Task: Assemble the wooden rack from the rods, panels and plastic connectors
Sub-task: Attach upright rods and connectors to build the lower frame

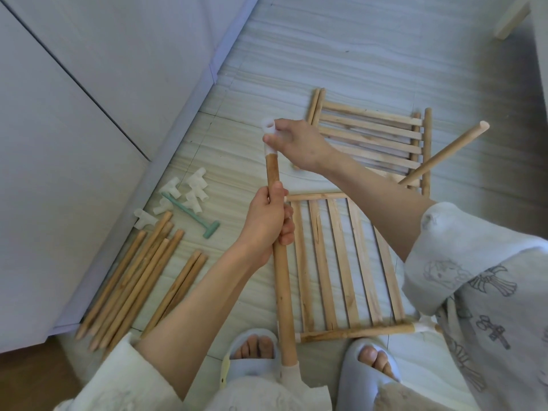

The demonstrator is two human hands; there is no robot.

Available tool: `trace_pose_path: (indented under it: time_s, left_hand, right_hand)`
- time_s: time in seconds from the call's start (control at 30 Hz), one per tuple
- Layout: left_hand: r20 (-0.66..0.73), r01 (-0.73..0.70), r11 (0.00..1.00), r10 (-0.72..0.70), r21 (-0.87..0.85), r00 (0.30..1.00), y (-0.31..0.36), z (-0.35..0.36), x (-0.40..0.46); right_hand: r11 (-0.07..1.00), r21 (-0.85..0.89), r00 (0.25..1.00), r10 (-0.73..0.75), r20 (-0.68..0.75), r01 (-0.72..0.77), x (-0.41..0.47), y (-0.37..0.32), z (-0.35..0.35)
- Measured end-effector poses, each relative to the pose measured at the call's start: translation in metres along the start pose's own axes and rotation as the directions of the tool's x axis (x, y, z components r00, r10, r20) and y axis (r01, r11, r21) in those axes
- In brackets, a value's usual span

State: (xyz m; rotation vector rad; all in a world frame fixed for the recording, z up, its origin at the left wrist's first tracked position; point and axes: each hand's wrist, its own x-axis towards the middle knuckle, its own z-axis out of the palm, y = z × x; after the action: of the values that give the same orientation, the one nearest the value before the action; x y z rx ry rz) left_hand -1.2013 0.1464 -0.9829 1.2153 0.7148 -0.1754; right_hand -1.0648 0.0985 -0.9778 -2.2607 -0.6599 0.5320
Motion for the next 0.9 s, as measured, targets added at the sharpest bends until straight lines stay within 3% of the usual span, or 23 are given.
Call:
trace_pose_path:
  time_s: [0.1, 0.27, 0.37, 0.43, 0.6, 0.67, 0.73, 0.9]
  left_hand:
    - [0.002, 0.005, 1.000, -0.005, -0.004, 1.000, 0.001, -0.001, 0.001]
    - [-0.042, -0.032, 0.999, 0.032, -0.018, 0.999, 0.006, 0.004, 0.010]
    - [-0.064, -0.069, 0.997, 0.067, -0.032, 0.996, 0.014, 0.009, 0.022]
    - [-0.078, -0.083, 0.996, 0.080, -0.036, 0.994, 0.019, 0.011, 0.029]
    - [-0.098, -0.076, 0.994, 0.068, -0.077, 0.993, 0.025, 0.014, 0.037]
    - [-0.098, -0.067, 0.994, 0.059, -0.082, 0.993, 0.023, 0.013, 0.036]
    - [-0.071, -0.052, 0.997, 0.048, -0.063, 0.996, 0.020, 0.011, 0.034]
    - [-0.030, -0.005, 0.997, 0.003, -0.073, 1.000, 0.014, 0.007, 0.034]
  right_hand:
    - [0.999, -0.001, 0.998, -0.047, 0.042, 0.047, -0.012, 0.004, 0.000]
    - [0.996, -0.025, 0.996, 0.081, 0.041, -0.080, -0.064, 0.024, 0.002]
    - [0.985, -0.053, 0.970, 0.170, 0.176, -0.163, -0.115, 0.032, -0.001]
    - [0.979, 0.022, 0.940, 0.190, 0.282, -0.204, -0.149, 0.032, 0.000]
    - [0.954, 0.210, 0.891, 0.103, 0.442, -0.214, -0.207, 0.023, 0.013]
    - [0.966, 0.193, 0.861, 0.051, 0.506, -0.171, -0.221, 0.015, 0.024]
    - [0.997, 0.061, 0.861, 0.000, 0.508, -0.036, -0.229, 0.009, 0.037]
    - [0.975, -0.169, 0.921, -0.072, 0.382, 0.146, -0.240, 0.005, 0.063]
